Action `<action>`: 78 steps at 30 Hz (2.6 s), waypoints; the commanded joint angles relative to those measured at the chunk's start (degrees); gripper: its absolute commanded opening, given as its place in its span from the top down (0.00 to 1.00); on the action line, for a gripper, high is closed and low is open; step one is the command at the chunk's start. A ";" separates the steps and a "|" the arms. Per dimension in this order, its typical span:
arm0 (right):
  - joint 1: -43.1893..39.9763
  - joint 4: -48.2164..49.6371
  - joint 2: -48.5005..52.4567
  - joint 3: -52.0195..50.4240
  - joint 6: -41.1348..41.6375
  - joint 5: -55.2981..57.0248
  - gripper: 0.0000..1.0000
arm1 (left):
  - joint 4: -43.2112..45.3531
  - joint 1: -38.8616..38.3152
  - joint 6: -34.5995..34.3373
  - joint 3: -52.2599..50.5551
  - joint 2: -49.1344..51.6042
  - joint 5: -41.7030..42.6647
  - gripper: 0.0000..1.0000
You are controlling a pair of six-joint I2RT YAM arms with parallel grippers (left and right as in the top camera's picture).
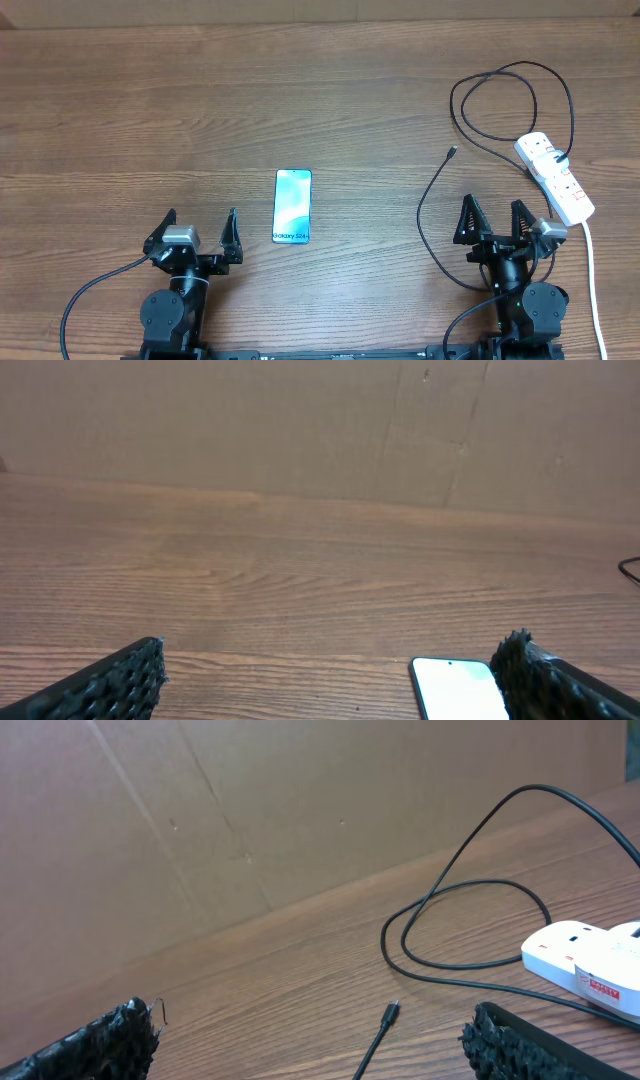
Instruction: Plug charger to phone and switch on socket
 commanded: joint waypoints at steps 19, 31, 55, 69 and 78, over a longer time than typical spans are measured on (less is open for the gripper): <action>-0.17 0.35 -0.46 -0.59 -0.39 0.35 0.00 | 0.07 0.33 0.87 -0.24 -0.39 0.63 0.00; -0.17 0.35 -0.46 -0.59 -0.39 0.35 0.00 | 0.07 0.33 0.87 -0.24 -0.39 0.63 0.01; -0.17 0.35 -0.46 -0.59 -0.39 0.35 0.00 | 0.07 0.33 0.87 -0.24 -0.39 0.63 0.01; -0.17 0.35 -0.46 -0.59 -0.39 0.35 0.00 | 0.24 0.31 0.81 -0.22 -0.39 3.87 0.01; -0.17 0.35 -0.46 -0.59 -0.39 0.35 0.00 | -4.37 0.22 -0.66 4.17 -0.37 6.54 0.00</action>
